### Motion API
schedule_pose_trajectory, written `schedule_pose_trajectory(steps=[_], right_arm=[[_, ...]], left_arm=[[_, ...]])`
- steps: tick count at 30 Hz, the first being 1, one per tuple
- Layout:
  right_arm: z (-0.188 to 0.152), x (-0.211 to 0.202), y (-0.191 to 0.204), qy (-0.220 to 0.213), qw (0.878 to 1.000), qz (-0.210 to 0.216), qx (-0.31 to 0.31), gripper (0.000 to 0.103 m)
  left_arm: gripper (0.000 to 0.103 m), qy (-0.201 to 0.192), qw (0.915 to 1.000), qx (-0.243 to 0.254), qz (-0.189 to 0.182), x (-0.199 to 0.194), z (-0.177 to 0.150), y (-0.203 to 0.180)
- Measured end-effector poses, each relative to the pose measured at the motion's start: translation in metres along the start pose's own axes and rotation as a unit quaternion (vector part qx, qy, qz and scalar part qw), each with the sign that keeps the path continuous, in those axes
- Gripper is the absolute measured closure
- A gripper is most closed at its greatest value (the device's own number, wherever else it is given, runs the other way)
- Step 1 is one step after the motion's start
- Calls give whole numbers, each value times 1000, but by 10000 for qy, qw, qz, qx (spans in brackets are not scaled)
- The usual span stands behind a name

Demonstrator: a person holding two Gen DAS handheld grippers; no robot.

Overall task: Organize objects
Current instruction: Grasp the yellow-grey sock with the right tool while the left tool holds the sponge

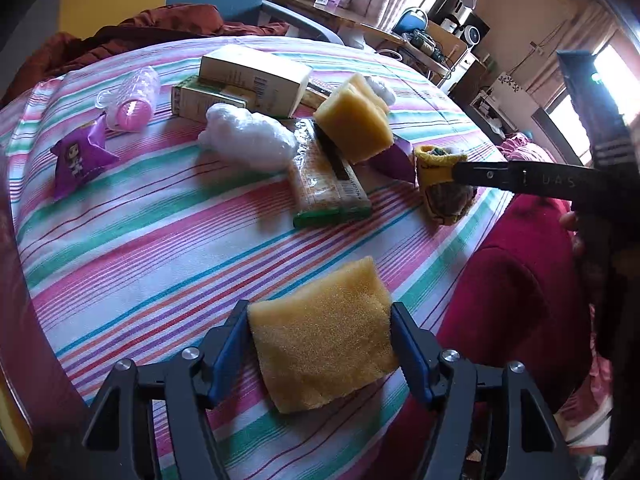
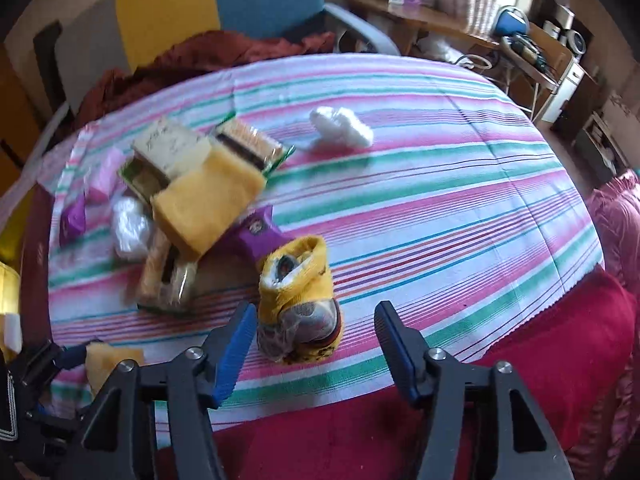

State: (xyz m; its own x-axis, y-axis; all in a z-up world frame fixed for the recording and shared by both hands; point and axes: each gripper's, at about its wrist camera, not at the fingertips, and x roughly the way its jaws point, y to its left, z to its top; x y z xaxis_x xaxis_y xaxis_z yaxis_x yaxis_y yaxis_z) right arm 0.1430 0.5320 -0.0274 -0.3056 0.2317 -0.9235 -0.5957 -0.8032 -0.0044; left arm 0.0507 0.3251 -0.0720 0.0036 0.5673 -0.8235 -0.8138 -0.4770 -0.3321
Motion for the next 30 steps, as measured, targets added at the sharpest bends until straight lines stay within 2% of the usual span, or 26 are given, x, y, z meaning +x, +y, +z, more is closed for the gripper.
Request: schedule_pose_trajectory(steps=[5,9,14,17,24,27,30], right_arm=[[6,17,7,575,9978,-110,-296,47],[9,22,13,743,9955,-285,-514,47],[16,31,10,943,9946,-160,-412,47],[17,36,13,1045,9928,-230,-544,58],[15,30,5,866,9949,-254,-451,68],[14,24,-2,663,9969,-321,-281,69],[13,14,-15,387,9991,-184,15,69]], left_arm=[[32,-31,10000,-34,10,0,-1,2],[32,-37,10000,-35,-10,7,0,1],[32,-88,10000,0,-29,10,0,-1],[32,-97,9999,3,-41,7,-1,1],[33,-160,9998,43,-57,5,-3,2],[35,-192,9998,60,-44,5,-4,2],[38,-196,9997,25,-107,2,-4,2]])
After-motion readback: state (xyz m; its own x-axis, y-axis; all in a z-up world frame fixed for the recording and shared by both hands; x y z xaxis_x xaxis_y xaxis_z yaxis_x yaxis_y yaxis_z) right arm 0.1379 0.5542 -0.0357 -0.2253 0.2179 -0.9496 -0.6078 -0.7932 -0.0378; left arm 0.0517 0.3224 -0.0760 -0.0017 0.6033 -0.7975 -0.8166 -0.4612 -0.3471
